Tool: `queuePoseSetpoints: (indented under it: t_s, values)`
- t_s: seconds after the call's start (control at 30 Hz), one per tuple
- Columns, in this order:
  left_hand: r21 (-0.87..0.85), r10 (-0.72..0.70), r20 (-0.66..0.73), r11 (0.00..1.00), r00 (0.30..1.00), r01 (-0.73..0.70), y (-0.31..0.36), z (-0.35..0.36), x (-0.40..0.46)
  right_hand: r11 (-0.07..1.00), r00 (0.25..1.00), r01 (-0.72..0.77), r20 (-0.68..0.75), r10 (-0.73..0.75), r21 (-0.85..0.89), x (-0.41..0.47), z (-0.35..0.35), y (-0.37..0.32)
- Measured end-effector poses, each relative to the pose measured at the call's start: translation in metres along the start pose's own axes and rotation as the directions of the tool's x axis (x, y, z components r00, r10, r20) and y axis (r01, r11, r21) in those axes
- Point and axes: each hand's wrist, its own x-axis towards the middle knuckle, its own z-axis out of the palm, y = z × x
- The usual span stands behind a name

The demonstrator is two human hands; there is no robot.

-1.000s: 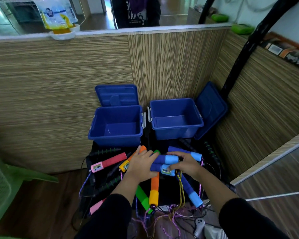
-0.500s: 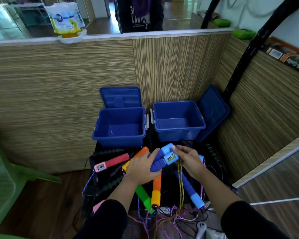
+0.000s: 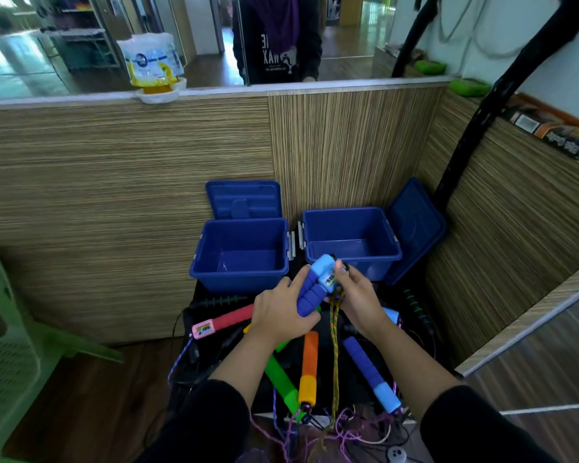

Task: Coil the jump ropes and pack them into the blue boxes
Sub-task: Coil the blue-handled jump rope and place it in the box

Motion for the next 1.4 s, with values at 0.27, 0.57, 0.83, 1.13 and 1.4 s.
queuePoseSetpoints:
  t_s: [0.27, 0.57, 0.83, 1.13, 1.4]
  values:
    - [-0.204, 0.009, -0.042, 0.979, 0.999, -0.017, 0.000, -0.015, -0.007, 0.996, 1.000, 0.029, -0.003, -0.029, 0.080, 0.002, -0.003, -0.011]
    - [-0.421, -0.020, 0.071, 0.906, 0.997, 0.048, 0.005, -0.022, 0.001, 0.995, 0.998, 0.047, 0.030, -0.050, 0.089, 0.001, 0.003, -0.016]
    - [-0.587, -0.154, -0.027, 0.802, 0.988, 0.109, 0.014, -0.043, 0.016, 0.992, 0.999, 0.021, 0.037, -0.016, -0.127, 0.000, 0.021, -0.007]
    - [-0.702, -0.103, 0.025, 0.706, 0.994, 0.091, 0.019, -0.043, 0.016, 0.987, 0.981, -0.024, 0.188, 0.054, -0.156, -0.009, 0.027, -0.007]
    - [-0.745, -0.169, 0.011, 0.656, 0.986, 0.120, 0.030, -0.044, 0.016, 0.975, 0.979, -0.004, 0.199, 0.049, -0.220, -0.013, 0.031, 0.001]
